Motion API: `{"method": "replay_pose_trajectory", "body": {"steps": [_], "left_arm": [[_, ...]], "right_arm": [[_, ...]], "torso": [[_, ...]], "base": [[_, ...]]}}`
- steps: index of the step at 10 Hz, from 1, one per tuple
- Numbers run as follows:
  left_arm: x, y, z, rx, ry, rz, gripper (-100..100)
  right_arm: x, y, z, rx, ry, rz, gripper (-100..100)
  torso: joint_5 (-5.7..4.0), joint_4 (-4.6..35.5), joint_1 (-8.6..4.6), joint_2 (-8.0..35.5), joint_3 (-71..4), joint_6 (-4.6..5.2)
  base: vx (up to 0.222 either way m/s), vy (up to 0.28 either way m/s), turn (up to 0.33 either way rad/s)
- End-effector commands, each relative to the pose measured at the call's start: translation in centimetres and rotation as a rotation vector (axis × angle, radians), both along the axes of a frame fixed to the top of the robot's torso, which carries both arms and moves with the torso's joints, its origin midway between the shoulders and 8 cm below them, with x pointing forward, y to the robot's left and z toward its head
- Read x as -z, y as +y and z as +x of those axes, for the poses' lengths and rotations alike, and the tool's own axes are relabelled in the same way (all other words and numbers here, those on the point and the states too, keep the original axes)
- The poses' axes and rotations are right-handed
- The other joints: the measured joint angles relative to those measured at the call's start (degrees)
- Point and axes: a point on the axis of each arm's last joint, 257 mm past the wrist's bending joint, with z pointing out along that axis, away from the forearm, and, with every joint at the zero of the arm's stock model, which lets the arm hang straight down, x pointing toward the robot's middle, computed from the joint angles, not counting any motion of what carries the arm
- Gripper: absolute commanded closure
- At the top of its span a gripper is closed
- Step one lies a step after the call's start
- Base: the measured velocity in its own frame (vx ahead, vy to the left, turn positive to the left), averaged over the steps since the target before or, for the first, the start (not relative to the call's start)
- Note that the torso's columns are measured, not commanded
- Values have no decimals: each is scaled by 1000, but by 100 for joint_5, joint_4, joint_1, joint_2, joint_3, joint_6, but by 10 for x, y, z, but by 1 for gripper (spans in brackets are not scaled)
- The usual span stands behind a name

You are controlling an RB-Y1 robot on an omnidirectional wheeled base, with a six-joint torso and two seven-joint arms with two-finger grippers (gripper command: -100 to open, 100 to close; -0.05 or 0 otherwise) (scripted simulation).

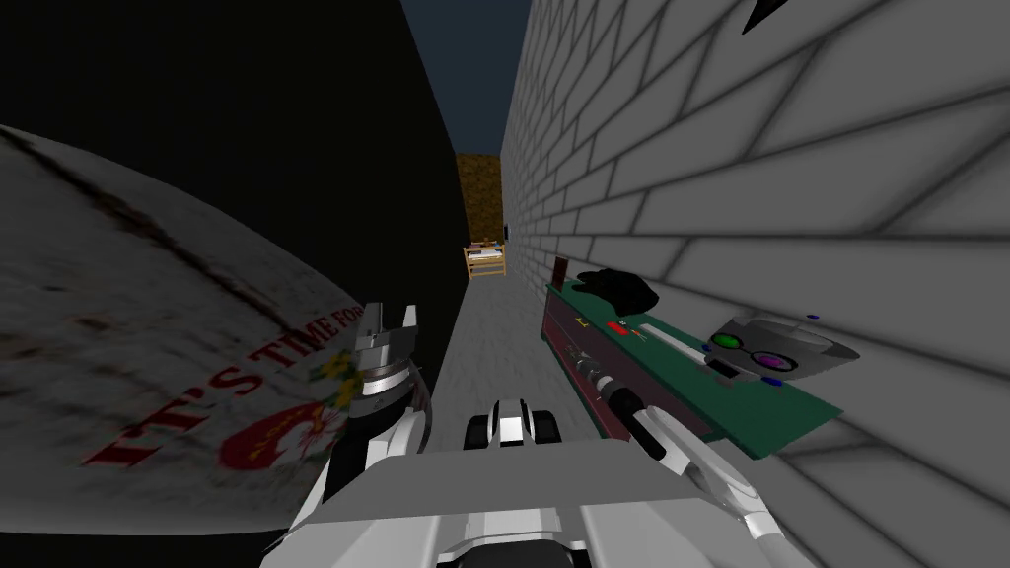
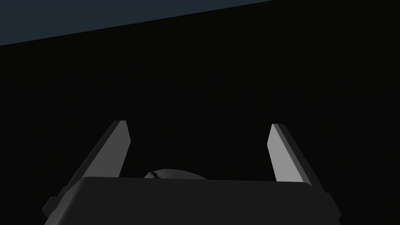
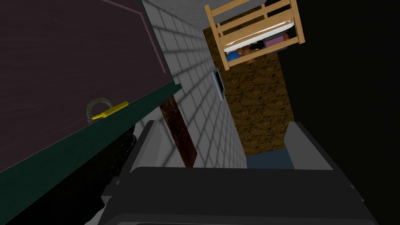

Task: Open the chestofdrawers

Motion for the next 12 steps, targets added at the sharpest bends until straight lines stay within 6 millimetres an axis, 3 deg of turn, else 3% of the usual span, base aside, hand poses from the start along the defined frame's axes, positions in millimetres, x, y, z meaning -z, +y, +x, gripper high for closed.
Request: {"method": "replay_pose_trajectory", "body": {"steps": [1, 2, 3, 4, 5, 6, 7, 8, 9, 10, 11, 12], "left_arm": [[0, 0, 0, 0, 0, 0, 0], [0, 0, 0, 0, 0, 0, 0], [0, 0, 0, 0, 0, 0, 0], [0, 0, 0, 0, 0, 0, 0], [0, 0, 0, 0, 0, 0, 0], [0, 0, 0, 0, 0, 0, 0], [0, 0, 0, 0, 0, 0, 0], [0, 0, 0, 0, 0, 0, 0], [0, 0, 0, 0, 0, 0, 0], [0, 0, 0, 0, 0, 0, 0], [0, 0, 0, 0, 0, 0, 0], [0, 0, 0, 0, 0, 0, 0]], "right_arm": [[25, -19, -8, -3, 56, -112, -100], [44, -41, -18, 1, 109, -206, -100], [45, -41, -18, -4, 109, -218, -100], [60, -63, -27, -1, 155, -309, -100], [62, -64, -29, -6, 159, -326, -100], [75, -88, -39, -4, 205, -418, -100], [76, -89, -40, -9, 208, -434, -100], [85, -112, -49, -10, 248, -527, -100], [88, -115, -52, -13, 255, -541, -100], [97, -140, -64, -18, 300, -641, -100], [97, -141, -64, -18, 300, -648, -100], [104, -167, -76, -20, 344, -745, -100]], "torso": [[1, 0, 7, -1, 0, -8], [2, 0, 6, -1, -1, 1], [2, 0, 8, 0, 0, -4], [2, 0, 8, 1, 0, 0], [3, 0, 10, 1, 1, -4], [1, 0, 5, 1, 1, -1], [1, 0, 5, 1, 1, -5], [1, 0, 3, 1, 0, 1], [1, 0, 5, 0, 0, -5], [2, 0, 6, 0, 0, 0], [2, 0, 8, 0, 0, -5], [2, 0, 6, 1, 0, 1]], "base": [[-4, 18, 138], [-4, 27, 245], [-4, 23, 126], [-5, 34, 231], [-6, 23, 138], [-7, 22, 279], [-5, 14, 111], [-9, 20, 195], [-4, 16, 148], [-4, 20, 259], [-2, 12, 120], [-6, 15, 202]]}}
